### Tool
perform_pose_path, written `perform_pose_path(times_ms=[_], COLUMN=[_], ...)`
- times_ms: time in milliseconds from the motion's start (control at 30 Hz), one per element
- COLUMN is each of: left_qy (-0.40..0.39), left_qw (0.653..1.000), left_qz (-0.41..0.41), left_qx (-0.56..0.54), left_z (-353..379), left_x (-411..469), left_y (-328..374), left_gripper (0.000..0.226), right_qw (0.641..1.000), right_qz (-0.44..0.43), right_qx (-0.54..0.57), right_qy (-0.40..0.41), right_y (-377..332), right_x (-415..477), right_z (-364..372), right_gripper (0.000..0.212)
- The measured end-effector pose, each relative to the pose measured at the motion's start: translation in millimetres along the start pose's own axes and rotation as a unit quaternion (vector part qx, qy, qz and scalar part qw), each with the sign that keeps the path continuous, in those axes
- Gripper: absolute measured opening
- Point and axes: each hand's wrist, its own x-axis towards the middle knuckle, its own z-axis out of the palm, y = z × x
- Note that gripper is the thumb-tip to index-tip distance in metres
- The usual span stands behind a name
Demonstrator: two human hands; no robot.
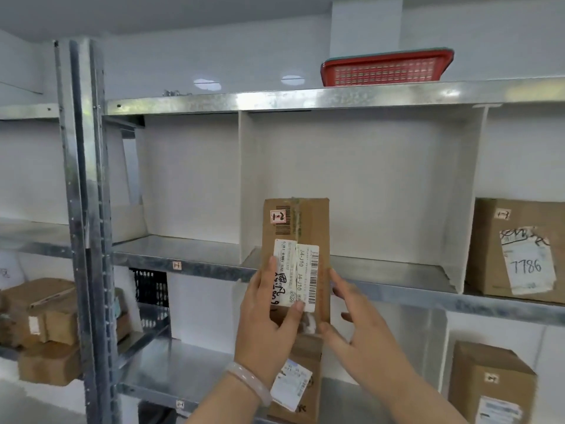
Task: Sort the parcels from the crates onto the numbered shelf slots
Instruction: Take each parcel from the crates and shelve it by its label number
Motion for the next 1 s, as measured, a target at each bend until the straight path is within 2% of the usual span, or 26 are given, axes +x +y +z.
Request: perform_pose_path(times_ms=[133,400,767,1000], left_qy=[-0.02,-0.047,-0.078,-0.074], left_qw=[0.999,0.995,0.995,0.994], left_qz=[0.028,0.082,0.068,0.054], left_qx=[-0.014,-0.029,0.01,0.054], left_z=[10.7,20.4,35.2,43.0], left_x=[42.3,115.4,140.9,144.5], left_y=[-24.8,-77.8,-128.6,-128.9], left_gripper=[0.086,0.081,0.097,0.092], right_qw=[0.999,0.994,0.986,0.986], right_qz=[0.027,0.044,0.062,0.059], right_qx=[-0.027,-0.084,-0.147,-0.15], right_qy=[0.02,0.05,0.053,0.049], right_y=[14.3,27.9,35.9,37.0], right_x=[32.9,83.2,107.7,111.7], right_z=[11.0,37.7,64.5,73.1], right_gripper=[0.08,0.071,0.069,0.069])
